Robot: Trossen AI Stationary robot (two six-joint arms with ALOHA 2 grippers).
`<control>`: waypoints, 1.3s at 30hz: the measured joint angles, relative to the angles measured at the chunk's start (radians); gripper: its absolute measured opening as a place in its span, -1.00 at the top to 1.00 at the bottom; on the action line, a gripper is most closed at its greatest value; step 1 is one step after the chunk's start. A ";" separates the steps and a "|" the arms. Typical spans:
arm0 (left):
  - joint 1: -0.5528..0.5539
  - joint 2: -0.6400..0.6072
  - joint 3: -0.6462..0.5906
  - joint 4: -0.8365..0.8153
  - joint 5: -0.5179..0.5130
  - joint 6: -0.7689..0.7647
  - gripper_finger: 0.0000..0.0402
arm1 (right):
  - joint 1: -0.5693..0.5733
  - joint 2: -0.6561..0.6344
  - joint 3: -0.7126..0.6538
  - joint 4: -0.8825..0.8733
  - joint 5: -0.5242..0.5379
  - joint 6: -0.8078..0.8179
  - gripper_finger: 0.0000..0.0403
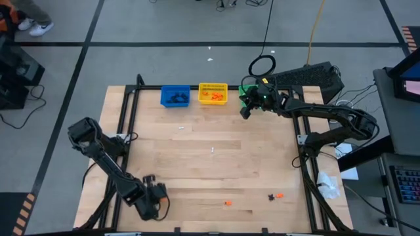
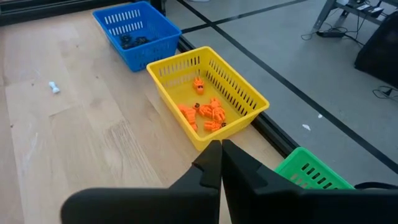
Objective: Sort Halloween decoration
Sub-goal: Put the orange skeleton toy into the yellow bin
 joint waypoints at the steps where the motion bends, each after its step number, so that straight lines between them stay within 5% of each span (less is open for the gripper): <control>1: 0.010 -0.014 -0.001 -0.024 -0.015 0.000 0.94 | 0.000 0.000 0.000 0.000 0.000 0.000 1.00; 10: 0.214 -0.162 0.003 -0.144 -0.131 0.133 0.94 | 0.000 0.000 0.001 -0.006 -0.001 0.000 1.00; 16: 0.515 -0.218 0.003 -0.072 -0.160 0.376 0.94 | 0.000 0.000 0.001 -0.006 -0.003 0.000 1.00; 22: 0.871 -0.215 0.009 0.086 -0.039 0.680 0.94 | 0.000 0.000 0.001 -0.005 -0.004 0.000 1.00; 30: 1.241 -0.069 0.224 0.093 0.002 1.016 0.94 | 0.000 0.000 0.001 -0.003 -0.004 0.000 1.00; 39: 1.426 0.204 0.511 0.071 0.084 1.148 0.94 | 0.000 0.000 0.001 -0.003 -0.004 -0.011 1.00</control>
